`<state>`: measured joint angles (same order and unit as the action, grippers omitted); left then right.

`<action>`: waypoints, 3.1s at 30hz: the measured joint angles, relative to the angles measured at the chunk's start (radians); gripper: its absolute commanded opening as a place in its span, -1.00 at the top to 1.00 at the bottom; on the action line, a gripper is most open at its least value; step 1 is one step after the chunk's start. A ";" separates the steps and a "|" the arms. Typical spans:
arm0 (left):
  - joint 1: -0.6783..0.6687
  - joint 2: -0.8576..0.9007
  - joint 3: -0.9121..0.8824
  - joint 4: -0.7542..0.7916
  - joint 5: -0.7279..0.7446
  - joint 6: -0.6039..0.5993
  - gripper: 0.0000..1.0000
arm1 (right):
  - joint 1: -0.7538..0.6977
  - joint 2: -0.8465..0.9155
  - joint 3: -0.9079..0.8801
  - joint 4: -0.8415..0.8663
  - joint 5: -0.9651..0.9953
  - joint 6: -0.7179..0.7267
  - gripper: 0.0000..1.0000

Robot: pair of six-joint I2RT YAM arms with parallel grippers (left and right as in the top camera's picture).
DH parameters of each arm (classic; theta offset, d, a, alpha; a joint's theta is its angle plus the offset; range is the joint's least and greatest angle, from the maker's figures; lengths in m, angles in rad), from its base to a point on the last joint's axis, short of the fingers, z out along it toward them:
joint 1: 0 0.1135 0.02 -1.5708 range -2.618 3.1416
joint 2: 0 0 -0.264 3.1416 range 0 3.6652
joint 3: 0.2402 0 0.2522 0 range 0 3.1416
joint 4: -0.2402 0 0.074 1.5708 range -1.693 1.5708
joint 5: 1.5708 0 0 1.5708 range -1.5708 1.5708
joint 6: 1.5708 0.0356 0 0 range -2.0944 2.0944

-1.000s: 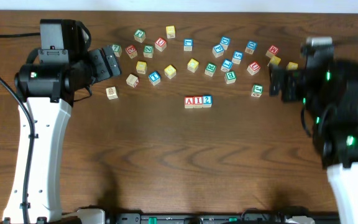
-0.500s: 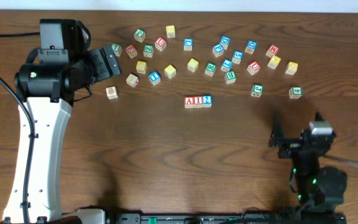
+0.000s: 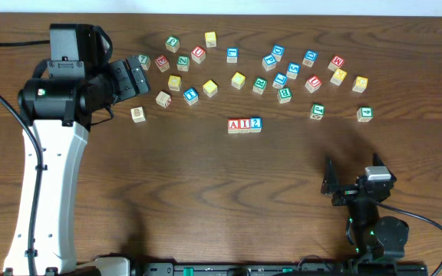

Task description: Spell out AI2

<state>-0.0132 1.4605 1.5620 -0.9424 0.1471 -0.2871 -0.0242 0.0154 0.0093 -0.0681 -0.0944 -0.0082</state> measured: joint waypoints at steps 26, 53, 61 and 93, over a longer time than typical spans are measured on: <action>0.000 0.000 0.000 0.000 0.000 0.000 -0.92 | 0.000 -0.001 0.000 0.002 -0.003 0.000 -0.99; 0.000 -0.294 -0.353 0.437 -0.023 0.111 -0.92 | 0.000 -0.001 0.000 0.002 -0.003 0.000 -0.99; 0.000 -0.599 -0.798 0.817 -0.023 0.218 -0.92 | 0.000 -0.002 0.000 0.002 -0.003 0.000 -0.98; 0.026 -1.448 -1.554 0.947 -0.027 0.375 -0.92 | 0.000 -0.003 0.000 0.002 -0.003 0.000 -0.99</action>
<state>0.0124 0.0124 0.0078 0.0044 0.1196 0.0883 -0.0242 0.0120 0.0090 -0.0658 -0.0978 -0.0082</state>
